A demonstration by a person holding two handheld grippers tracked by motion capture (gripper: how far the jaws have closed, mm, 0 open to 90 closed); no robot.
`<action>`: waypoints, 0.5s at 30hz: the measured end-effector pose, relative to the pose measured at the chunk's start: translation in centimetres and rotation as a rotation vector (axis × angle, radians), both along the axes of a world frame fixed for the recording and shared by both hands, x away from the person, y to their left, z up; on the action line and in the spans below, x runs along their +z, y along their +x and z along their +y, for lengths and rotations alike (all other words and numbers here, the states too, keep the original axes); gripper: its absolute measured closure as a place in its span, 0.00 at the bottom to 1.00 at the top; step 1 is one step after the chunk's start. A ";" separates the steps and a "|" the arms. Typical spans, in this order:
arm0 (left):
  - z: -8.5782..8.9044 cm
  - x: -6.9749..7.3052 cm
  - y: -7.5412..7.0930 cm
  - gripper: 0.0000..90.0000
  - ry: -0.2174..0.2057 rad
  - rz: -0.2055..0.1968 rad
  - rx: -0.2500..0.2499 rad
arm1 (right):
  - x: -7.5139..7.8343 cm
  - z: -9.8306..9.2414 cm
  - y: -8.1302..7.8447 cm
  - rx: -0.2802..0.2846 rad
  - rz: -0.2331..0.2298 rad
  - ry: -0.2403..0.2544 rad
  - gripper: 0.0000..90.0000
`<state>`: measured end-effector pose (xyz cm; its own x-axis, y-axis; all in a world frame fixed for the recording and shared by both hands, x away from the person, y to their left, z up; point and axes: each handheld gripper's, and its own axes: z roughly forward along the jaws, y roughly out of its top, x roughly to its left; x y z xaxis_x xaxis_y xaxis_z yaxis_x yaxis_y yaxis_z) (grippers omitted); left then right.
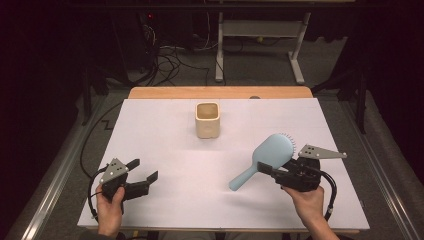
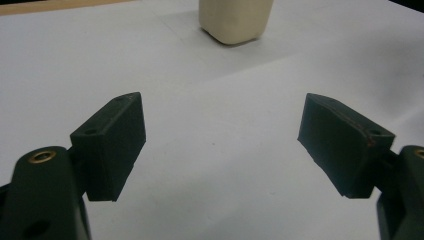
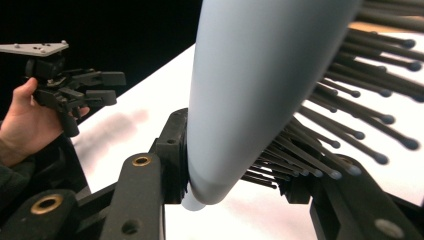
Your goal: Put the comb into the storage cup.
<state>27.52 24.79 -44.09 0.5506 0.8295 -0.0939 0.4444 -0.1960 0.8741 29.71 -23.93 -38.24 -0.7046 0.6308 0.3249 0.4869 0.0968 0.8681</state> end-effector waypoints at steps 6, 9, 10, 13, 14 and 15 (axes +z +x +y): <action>0.1 -0.2 0.1 0.22 0.007 -0.025 0.029 | 0.5 -0.2 0.6 -0.008 -0.003 -0.026 0.64; 0.1 -0.3 0.1 0.22 0.006 -0.025 0.033 | 0.9 -0.2 1.0 -0.010 -0.007 -0.036 0.64; 0.1 -0.3 0.1 0.22 0.004 -0.024 0.033 | 1.0 -0.1 1.1 -0.008 -0.010 -0.039 0.64; 0.1 -0.3 0.1 0.22 -0.001 -0.025 0.030 | 1.3 0.1 1.5 -0.006 -0.012 -0.047 0.64; 0.1 -0.4 0.1 0.22 -0.001 -0.026 0.029 | 1.4 0.2 1.6 -0.006 -0.011 -0.047 0.63; 0.0 -0.4 0.1 0.22 -0.001 -0.027 0.028 | 1.4 0.2 1.8 -0.006 -0.013 -0.049 0.63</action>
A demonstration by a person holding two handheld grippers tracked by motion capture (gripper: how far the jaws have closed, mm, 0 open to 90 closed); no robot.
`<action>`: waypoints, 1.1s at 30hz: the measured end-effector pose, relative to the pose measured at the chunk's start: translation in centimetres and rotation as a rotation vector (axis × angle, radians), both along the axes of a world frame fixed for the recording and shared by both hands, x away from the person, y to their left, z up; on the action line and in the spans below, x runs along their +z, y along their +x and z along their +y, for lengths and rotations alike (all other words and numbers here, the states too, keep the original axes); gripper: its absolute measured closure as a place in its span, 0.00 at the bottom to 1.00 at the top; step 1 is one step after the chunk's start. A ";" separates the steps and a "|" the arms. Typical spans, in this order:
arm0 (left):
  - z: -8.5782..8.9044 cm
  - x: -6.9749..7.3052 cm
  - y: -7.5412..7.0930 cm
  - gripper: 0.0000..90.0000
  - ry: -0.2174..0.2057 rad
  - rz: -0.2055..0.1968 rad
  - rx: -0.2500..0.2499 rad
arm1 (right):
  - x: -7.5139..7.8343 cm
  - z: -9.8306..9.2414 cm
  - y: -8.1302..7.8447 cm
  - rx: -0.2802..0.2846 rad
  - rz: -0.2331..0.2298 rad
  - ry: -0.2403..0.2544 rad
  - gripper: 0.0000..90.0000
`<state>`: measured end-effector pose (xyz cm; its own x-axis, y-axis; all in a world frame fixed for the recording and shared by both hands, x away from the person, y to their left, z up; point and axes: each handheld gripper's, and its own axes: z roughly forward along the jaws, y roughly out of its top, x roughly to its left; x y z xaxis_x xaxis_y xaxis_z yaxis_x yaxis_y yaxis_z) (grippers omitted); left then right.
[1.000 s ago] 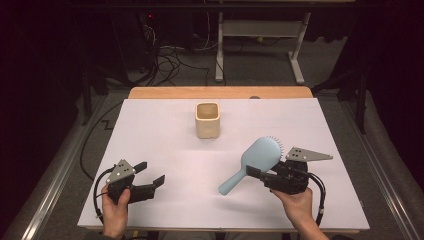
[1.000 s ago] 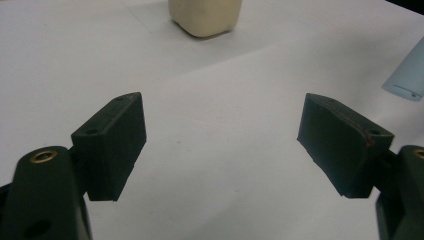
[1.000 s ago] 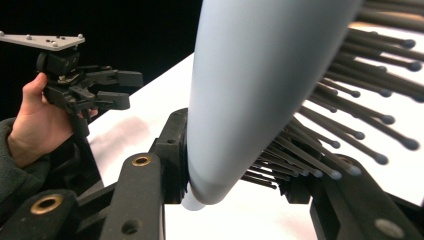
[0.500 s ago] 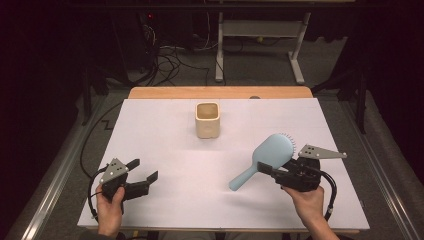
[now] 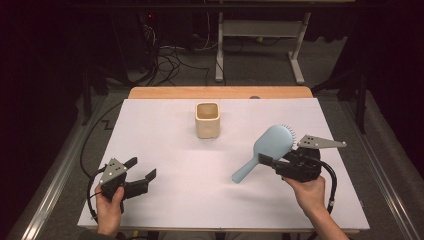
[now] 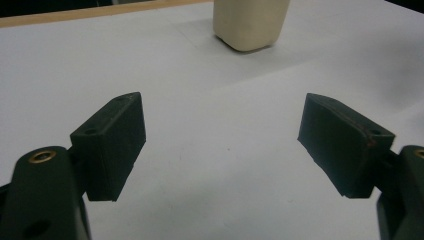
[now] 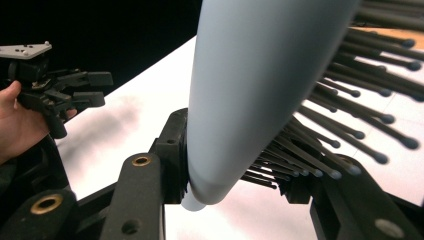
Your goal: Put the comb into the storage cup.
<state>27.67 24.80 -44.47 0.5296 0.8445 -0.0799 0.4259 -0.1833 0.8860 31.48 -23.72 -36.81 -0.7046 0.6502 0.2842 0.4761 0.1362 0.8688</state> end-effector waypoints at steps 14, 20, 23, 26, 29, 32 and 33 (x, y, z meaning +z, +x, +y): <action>0.1 -0.1 -0.1 0.21 0.000 -0.006 0.000 | 1.7 1.7 2.2 0.016 -0.025 -0.032 0.64; 0.0 -0.1 -0.1 0.21 0.006 0.000 0.002 | 2.1 2.6 2.9 0.029 -0.028 -0.042 0.64; 0.0 -0.1 -0.1 0.21 -0.003 -0.002 -0.001 | 2.3 3.0 3.3 0.036 -0.028 -0.049 0.64; 0.1 -0.1 -0.2 0.20 -0.012 -0.004 -0.007 | 2.6 3.4 3.7 0.040 -0.030 -0.052 0.64; 0.0 -0.1 -0.1 0.20 -0.012 -0.003 -0.008 | 2.8 3.8 4.0 0.045 -0.030 -0.058 0.64; 0.0 -0.1 -0.1 0.20 -0.015 -0.006 -0.010 | 3.0 4.1 4.4 0.048 -0.029 -0.061 0.64; 0.1 0.0 -0.1 0.20 -0.017 -0.007 -0.010 | 3.0 4.2 4.6 0.049 -0.030 -0.059 0.64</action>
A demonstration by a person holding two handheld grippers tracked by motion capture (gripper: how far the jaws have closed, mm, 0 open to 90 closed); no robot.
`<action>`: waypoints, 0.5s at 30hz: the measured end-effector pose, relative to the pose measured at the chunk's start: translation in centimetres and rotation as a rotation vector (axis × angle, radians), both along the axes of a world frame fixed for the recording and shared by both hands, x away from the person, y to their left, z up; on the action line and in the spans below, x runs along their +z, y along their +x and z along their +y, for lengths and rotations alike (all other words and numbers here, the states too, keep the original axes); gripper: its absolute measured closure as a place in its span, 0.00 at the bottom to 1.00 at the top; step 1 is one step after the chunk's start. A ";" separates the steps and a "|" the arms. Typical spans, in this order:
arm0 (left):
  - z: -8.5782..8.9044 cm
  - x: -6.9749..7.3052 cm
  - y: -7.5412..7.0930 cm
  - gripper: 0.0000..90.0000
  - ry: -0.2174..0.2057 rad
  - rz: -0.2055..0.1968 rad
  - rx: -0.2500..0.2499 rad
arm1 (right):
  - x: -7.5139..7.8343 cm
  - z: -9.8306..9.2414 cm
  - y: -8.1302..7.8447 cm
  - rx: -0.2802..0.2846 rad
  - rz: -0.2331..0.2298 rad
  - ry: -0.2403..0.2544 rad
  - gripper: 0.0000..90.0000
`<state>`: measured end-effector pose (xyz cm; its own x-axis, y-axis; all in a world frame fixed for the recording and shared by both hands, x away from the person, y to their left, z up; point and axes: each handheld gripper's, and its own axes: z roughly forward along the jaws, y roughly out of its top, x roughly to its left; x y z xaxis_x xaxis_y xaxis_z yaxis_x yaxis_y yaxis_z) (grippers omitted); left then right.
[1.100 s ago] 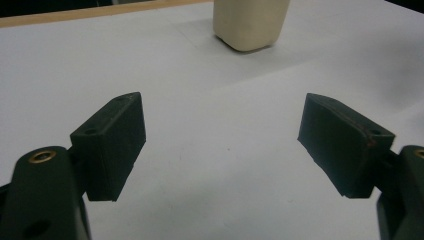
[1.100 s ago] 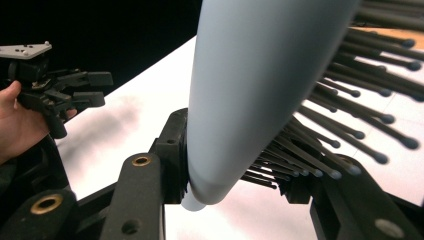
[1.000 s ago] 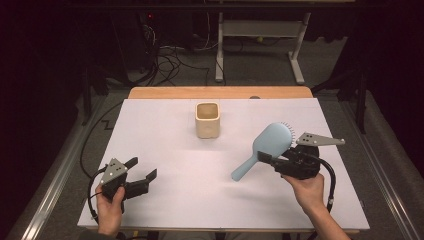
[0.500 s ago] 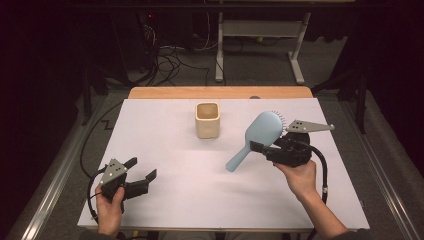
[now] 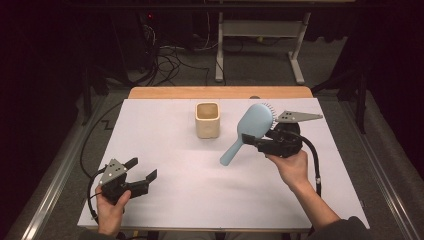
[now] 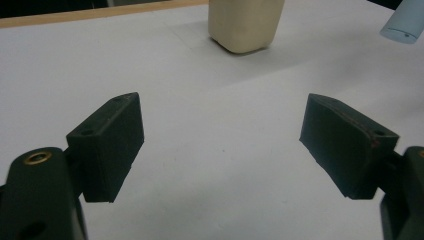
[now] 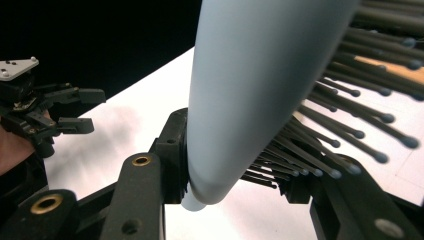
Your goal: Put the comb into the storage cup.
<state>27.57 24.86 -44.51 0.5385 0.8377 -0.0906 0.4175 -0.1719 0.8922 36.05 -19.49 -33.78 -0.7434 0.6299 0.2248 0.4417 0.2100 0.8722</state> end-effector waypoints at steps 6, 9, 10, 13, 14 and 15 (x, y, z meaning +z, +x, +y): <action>-0.1 0.0 0.1 0.21 -0.005 0.007 0.021 | 0.4 0.7 0.9 0.004 0.000 -0.008 0.64; -0.1 0.0 0.2 0.21 -0.012 0.004 0.026 | 0.7 0.9 1.4 0.003 -0.004 -0.007 0.64; -0.1 0.0 0.2 0.21 -0.014 0.004 0.026 | 0.8 1.0 1.6 0.001 -0.005 -0.007 0.64; -0.1 0.0 0.2 0.21 -0.007 0.007 0.028 | 1.1 1.1 1.9 -0.005 -0.008 -0.008 0.64; -0.1 0.0 0.2 0.21 -0.009 0.007 0.026 | 1.2 1.1 2.1 -0.005 -0.010 -0.009 0.64; -0.1 0.0 0.2 0.21 -0.009 0.006 0.025 | 1.3 1.2 2.1 -0.006 -0.011 -0.010 0.64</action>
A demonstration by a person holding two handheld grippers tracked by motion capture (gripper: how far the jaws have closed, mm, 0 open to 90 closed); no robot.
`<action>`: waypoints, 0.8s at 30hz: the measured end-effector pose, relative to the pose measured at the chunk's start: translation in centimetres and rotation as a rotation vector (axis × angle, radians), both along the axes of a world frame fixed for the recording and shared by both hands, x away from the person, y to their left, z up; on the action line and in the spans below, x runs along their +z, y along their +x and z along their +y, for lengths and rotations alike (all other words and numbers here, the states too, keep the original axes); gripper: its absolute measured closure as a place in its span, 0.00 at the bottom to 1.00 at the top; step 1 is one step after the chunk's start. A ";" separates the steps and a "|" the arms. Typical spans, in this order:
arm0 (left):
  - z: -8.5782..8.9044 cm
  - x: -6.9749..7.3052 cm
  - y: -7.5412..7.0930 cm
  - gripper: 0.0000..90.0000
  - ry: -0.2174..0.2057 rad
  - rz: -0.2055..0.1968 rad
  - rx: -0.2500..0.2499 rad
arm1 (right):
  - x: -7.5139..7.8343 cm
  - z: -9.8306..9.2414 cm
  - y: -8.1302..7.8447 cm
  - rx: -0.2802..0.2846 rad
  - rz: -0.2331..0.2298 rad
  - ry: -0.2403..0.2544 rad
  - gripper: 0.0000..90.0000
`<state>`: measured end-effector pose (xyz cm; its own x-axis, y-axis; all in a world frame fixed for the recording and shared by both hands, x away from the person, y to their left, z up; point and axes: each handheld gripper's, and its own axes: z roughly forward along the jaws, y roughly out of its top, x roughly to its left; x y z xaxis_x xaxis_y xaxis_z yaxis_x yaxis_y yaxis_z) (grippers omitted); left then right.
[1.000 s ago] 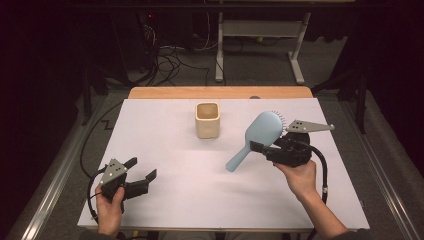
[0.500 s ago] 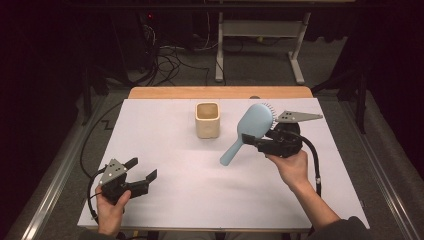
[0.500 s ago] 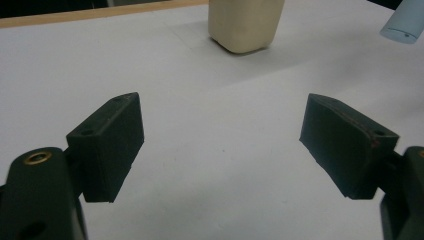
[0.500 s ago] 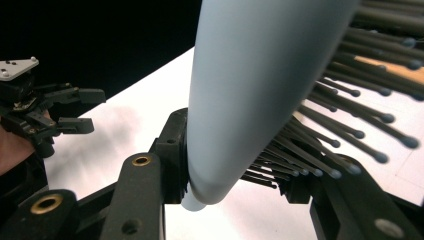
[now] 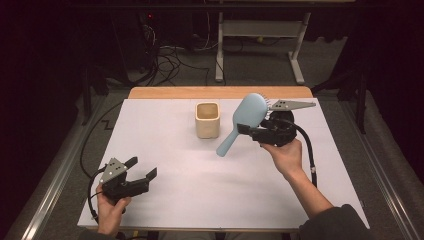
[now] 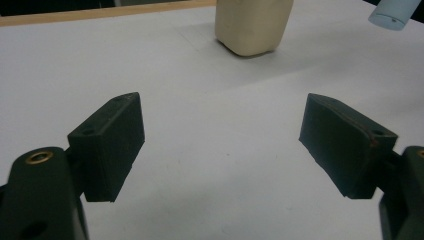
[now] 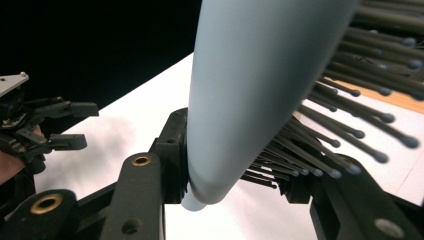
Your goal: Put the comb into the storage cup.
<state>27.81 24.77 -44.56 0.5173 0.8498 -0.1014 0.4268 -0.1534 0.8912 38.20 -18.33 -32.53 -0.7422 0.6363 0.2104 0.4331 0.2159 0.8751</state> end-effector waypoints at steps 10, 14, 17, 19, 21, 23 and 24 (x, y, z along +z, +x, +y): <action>0.0 0.0 0.0 0.22 0.011 -0.001 0.004 | 0.6 0.3 1.0 -0.013 0.001 -0.008 0.63; 0.0 -0.1 0.1 0.22 0.009 0.008 0.008 | 0.9 0.4 1.4 -0.018 -0.003 -0.010 0.63; 0.1 -0.1 0.1 0.22 0.009 0.009 0.008 | 1.2 0.5 1.6 -0.022 -0.005 -0.009 0.63; 0.1 -0.1 0.1 0.22 0.015 0.009 0.004 | 1.3 0.6 1.8 -0.025 -0.005 -0.010 0.63; 0.0 -0.1 0.1 0.22 0.013 0.010 0.003 | 1.5 0.6 1.9 -0.028 -0.007 -0.009 0.63; 0.1 -0.1 0.1 0.22 0.009 0.011 0.006 | 1.6 0.7 2.1 -0.030 -0.005 -0.006 0.63; 0.1 -0.1 0.1 0.22 0.007 0.010 0.006 | 1.6 0.7 2.2 -0.029 -0.006 -0.006 0.63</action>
